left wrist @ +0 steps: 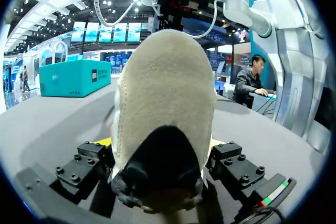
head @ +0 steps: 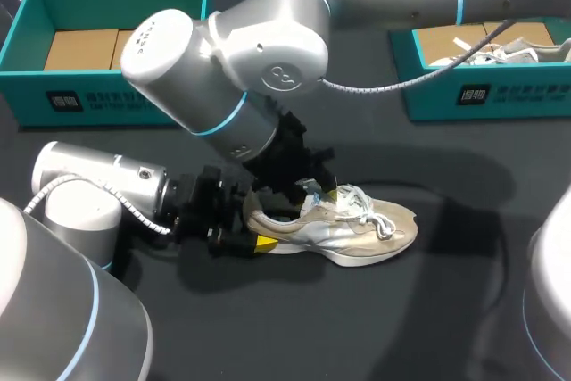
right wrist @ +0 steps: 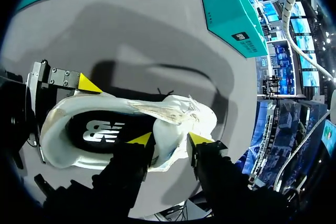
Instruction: Take the shoe out of the shoebox, open the shoe tongue, remove and reinsert the insole, then place the shoe into the shoebox
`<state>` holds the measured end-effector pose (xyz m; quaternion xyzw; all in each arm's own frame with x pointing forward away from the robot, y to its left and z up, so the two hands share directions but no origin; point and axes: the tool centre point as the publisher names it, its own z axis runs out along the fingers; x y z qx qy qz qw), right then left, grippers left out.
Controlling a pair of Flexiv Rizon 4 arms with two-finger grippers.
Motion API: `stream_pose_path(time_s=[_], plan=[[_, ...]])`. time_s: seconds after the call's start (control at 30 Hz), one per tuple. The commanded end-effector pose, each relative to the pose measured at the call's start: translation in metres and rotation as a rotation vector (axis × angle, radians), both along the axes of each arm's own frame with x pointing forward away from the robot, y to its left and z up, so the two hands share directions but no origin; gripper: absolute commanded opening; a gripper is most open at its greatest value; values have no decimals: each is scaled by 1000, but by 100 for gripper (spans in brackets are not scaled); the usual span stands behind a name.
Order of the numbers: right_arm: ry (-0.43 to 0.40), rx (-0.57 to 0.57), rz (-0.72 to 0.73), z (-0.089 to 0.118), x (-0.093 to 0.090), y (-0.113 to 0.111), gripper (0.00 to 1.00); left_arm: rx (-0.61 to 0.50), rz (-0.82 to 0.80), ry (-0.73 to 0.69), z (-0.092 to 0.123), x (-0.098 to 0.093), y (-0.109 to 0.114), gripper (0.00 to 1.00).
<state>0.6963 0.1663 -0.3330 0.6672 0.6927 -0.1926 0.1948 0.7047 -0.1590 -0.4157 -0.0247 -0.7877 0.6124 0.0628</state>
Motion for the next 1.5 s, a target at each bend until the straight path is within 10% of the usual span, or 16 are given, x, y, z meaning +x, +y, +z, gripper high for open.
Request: stream_pose_path(time_s=[0.03, 0.27, 0.8, 1.5], plan=[[-305, 22, -495, 0, -6, -2, 36, 0, 1, 0, -3, -2, -3, 0], [-272, 31, -503, 8, -6, -6, 0, 0, 1, 0, -3, -2, -3, 0], [-52, 227, -340, 31, 3, -55, 0, 0, 1, 0, -3, -2, -3, 0], [8, 287, -158, 22, 16, -109, 4, 0, 1, 0, -3, -2, -3, 0]])
